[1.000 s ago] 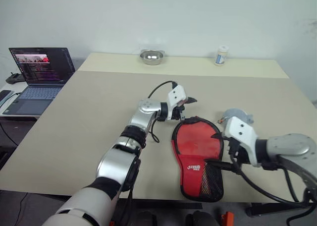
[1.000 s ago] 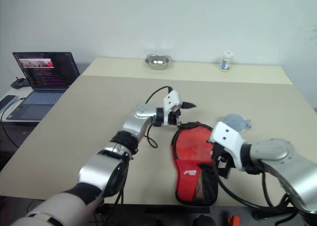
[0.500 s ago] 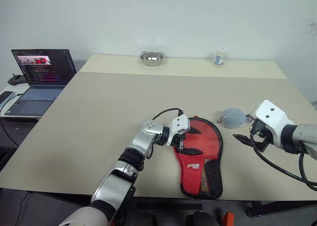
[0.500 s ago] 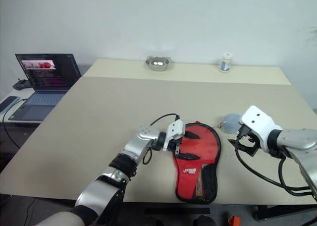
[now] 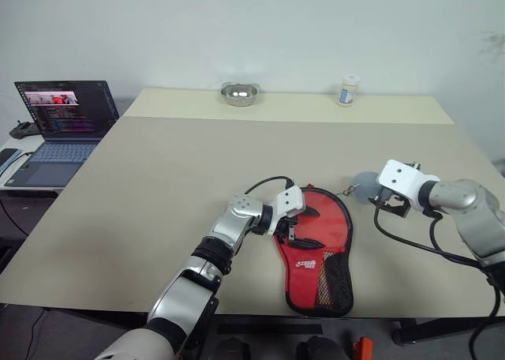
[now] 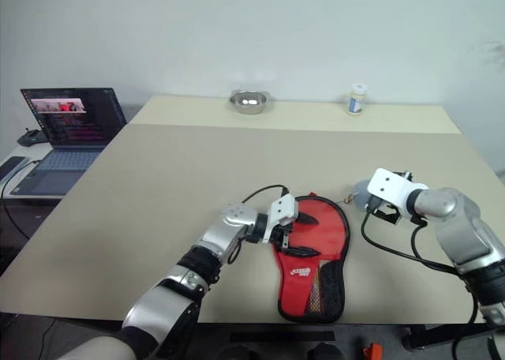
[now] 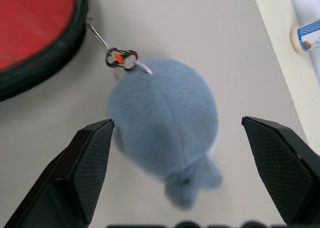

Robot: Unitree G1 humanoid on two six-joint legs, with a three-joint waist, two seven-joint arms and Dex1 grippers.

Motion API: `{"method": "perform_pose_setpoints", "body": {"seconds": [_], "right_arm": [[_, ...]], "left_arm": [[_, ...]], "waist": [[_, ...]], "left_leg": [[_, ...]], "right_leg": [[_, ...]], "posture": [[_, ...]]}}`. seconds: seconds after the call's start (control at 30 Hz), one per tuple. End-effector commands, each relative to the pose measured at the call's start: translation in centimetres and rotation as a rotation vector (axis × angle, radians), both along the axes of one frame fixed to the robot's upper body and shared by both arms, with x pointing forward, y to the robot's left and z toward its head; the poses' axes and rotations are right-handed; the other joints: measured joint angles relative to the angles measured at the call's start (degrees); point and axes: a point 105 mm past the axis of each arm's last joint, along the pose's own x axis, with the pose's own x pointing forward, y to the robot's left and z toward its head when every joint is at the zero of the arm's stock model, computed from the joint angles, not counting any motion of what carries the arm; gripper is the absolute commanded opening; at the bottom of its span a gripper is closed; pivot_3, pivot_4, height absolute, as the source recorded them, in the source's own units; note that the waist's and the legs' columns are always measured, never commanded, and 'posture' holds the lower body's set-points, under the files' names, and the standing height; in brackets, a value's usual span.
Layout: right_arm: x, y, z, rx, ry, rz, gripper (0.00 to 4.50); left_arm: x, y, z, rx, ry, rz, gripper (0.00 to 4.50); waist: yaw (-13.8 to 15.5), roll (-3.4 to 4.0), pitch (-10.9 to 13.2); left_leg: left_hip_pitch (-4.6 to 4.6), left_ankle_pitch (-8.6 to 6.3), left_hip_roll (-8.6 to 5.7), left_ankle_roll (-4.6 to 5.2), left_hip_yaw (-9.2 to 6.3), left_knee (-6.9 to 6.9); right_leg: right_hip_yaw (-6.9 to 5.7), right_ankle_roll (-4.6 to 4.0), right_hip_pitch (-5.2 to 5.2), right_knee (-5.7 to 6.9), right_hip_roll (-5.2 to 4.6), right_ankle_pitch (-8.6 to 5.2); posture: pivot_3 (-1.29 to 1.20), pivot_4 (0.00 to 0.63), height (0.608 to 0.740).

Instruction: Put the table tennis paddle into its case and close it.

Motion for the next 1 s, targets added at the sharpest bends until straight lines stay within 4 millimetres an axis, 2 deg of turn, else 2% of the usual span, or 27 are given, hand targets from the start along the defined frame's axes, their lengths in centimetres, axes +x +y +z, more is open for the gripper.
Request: {"method": "perform_pose_setpoints", "body": {"seconds": [0.03,0.3,0.4,0.57,0.63,0.73,0.87,1.0], "right_arm": [[0.8,0.5,0.1,-0.009,-0.006,0.026,4.5],[2.5,0.1,-1.5,-0.018,0.051,-0.009,4.5],[2.7,-0.2,-1.3,-0.012,0.046,-0.025,3.89],[2.2,-0.9,-1.1,-0.012,0.049,-0.037,2.21],[1.8,-1.2,-1.1,-0.012,0.054,-0.043,1.66],[0.2,-2.2,-1.3,-0.038,0.085,-0.045,0.8],[-2.6,-3.8,-1.7,-0.058,0.149,-0.059,0.3],[-5.7,-5.4,-2.6,-0.056,0.25,-0.077,0.23]], "left_arm": [[-0.1,-0.2,0.2,-0.005,-0.018,-0.01,4.46],[0.2,-0.1,-0.2,0.007,-0.026,0.01,4.46],[0.2,0.1,-0.7,0.016,-0.021,0.017,4.5],[0.3,0.3,-1.4,0.022,0.008,0.041,4.5],[0.3,0.3,-1.7,0.029,0.016,0.046,4.5],[0.1,0.4,-2.6,0.054,0.028,0.039,4.5],[0.0,0.4,-3.0,0.041,0.074,0.045,4.5],[0.4,0.2,-3.4,0.058,0.093,0.073,4.5]], "waist": [[-0.01,0.02,0.0],[-0.03,0.03,-0.01],[-0.02,0.05,-0.02],[-0.02,0.13,-0.08],[0.11,0.17,-0.11],[0.46,0.24,-0.15],[1.16,0.33,-0.24],[1.61,0.41,-0.33]], "left_leg": [[0.0,0.0,-0.01,0.0,0.02,0.0],[0.05,0.0,0.0,0.0,0.08,0.02],[0.05,0.0,0.0,0.0,0.08,0.02],[0.09,0.0,-0.01,-0.01,0.09,0.03],[0.1,0.0,-0.01,0.0,0.08,0.03],[0.1,0.0,-0.03,0.0,0.07,0.03],[0.09,0.0,-0.07,0.0,0.05,0.04],[0.18,0.0,-0.09,0.0,0.0,0.06]], "right_leg": [[0.02,0.0,0.0,0.01,0.0,0.0],[0.07,-0.01,-0.01,0.09,-0.01,0.01],[0.07,-0.02,-0.01,0.09,-0.02,0.01],[0.08,-0.02,0.02,0.12,-0.02,0.01],[0.07,-0.02,0.03,0.12,-0.03,0.01],[0.06,-0.02,0.05,0.12,-0.04,0.01],[0.03,-0.01,0.07,0.1,-0.07,0.01],[-0.03,0.0,0.18,0.08,-0.08,0.0]], "posture": [[0.0,0.15,0.74],[0.0,0.15,0.74],[0.0,0.15,0.74],[0.0,0.15,0.74],[0.0,0.15,0.74],[0.0,0.15,0.74],[0.0,0.15,0.74],[0.0,0.15,0.74]]}}
